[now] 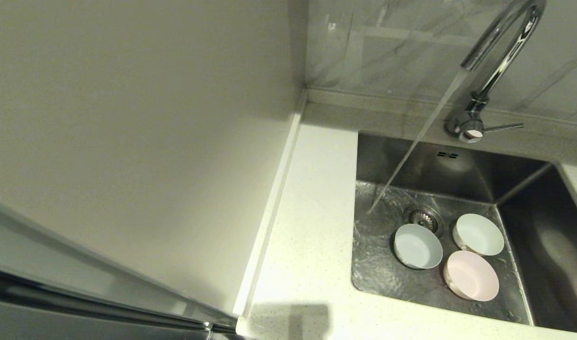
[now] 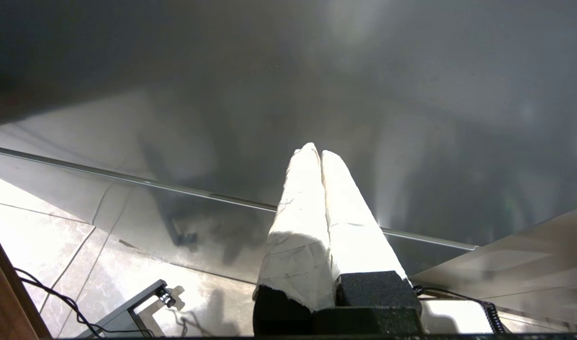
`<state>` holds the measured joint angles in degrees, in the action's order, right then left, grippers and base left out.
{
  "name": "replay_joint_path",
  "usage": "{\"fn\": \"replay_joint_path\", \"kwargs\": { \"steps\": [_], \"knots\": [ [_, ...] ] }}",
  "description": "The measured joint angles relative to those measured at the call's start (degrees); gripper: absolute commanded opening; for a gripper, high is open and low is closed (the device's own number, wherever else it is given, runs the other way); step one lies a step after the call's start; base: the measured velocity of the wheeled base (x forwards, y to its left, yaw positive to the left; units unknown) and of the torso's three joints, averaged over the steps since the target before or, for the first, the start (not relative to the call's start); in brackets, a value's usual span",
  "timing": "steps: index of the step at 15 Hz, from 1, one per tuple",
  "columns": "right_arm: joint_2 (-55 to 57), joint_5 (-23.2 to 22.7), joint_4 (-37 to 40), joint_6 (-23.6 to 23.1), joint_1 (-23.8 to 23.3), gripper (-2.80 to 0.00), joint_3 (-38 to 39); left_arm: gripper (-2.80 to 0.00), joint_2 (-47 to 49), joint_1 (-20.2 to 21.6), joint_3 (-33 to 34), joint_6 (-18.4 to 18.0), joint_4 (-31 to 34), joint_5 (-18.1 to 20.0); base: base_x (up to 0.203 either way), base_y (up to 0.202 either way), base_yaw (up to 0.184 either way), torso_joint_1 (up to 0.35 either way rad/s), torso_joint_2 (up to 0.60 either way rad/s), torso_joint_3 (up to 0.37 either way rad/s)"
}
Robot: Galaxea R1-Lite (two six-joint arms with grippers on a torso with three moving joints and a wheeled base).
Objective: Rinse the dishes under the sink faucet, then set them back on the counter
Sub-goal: Wait for the water to rinse the bowl
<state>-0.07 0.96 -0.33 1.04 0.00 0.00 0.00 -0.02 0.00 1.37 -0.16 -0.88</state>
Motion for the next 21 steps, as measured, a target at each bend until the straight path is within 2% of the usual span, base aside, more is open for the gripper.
{"fn": "replay_joint_path", "kwargs": {
  "steps": [21],
  "knots": [
    [0.0, 0.0, 0.0, 0.01, -0.05, -2.8, 0.0, -2.8, 0.0, 0.0, 0.0, 0.01, 0.0, 0.02, 0.0, 0.0, 0.0, 0.0, 0.0, 0.0]
  ]
}}
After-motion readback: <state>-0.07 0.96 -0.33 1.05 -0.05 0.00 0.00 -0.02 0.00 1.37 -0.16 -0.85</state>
